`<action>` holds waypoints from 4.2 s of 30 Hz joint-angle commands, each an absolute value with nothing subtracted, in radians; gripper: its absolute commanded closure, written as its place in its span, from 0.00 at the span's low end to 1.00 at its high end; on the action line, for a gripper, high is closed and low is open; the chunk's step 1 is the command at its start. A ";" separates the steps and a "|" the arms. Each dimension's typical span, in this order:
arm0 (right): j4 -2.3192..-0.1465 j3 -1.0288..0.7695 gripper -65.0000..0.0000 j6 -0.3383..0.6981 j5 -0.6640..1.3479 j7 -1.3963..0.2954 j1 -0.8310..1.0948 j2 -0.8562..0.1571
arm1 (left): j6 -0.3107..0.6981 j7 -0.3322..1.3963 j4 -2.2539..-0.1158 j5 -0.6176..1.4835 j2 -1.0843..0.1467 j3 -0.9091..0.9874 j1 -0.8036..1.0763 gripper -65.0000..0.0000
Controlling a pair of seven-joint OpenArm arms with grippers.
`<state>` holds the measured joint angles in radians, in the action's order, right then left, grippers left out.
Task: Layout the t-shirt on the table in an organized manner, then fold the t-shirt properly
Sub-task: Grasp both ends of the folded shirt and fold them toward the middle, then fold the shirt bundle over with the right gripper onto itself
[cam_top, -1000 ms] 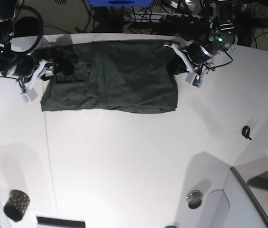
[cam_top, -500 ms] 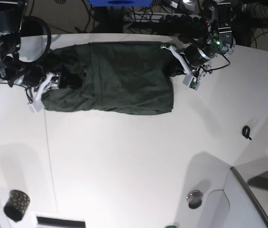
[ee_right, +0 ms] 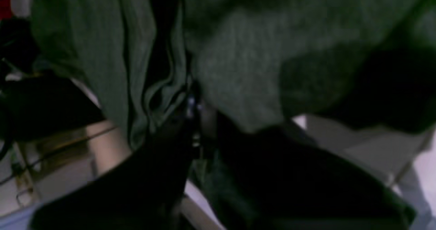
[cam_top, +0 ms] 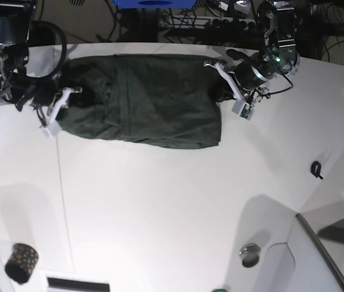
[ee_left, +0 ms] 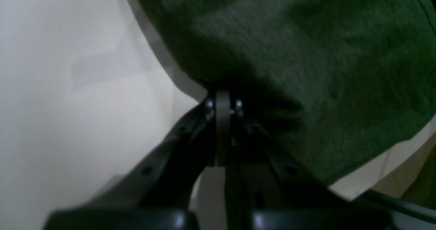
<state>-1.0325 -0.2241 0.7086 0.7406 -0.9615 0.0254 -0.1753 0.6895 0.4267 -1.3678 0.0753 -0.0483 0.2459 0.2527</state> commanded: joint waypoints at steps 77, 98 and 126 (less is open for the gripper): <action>-1.415 0.481 0.53 0.150 0.717 -0.954 -0.090 0.018 | 0.654 0.453 -1.506 0.084 -0.125 0.182 0.242 1.00; -1.681 0.610 0.75 0.059 0.717 -0.960 -0.140 -0.045 | 0.698 0.450 -1.515 0.093 -0.214 0.674 0.429 1.00; -1.415 0.584 0.99 -0.070 0.717 -0.676 -0.119 -0.185 | 0.698 0.450 -1.488 0.093 -0.193 0.779 0.418 1.00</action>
<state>-1.3987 0.5869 -0.0738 0.7090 -0.6914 -0.1028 -0.1810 0.6933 0.4675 -1.4742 0.0822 -0.1761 0.7727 0.4156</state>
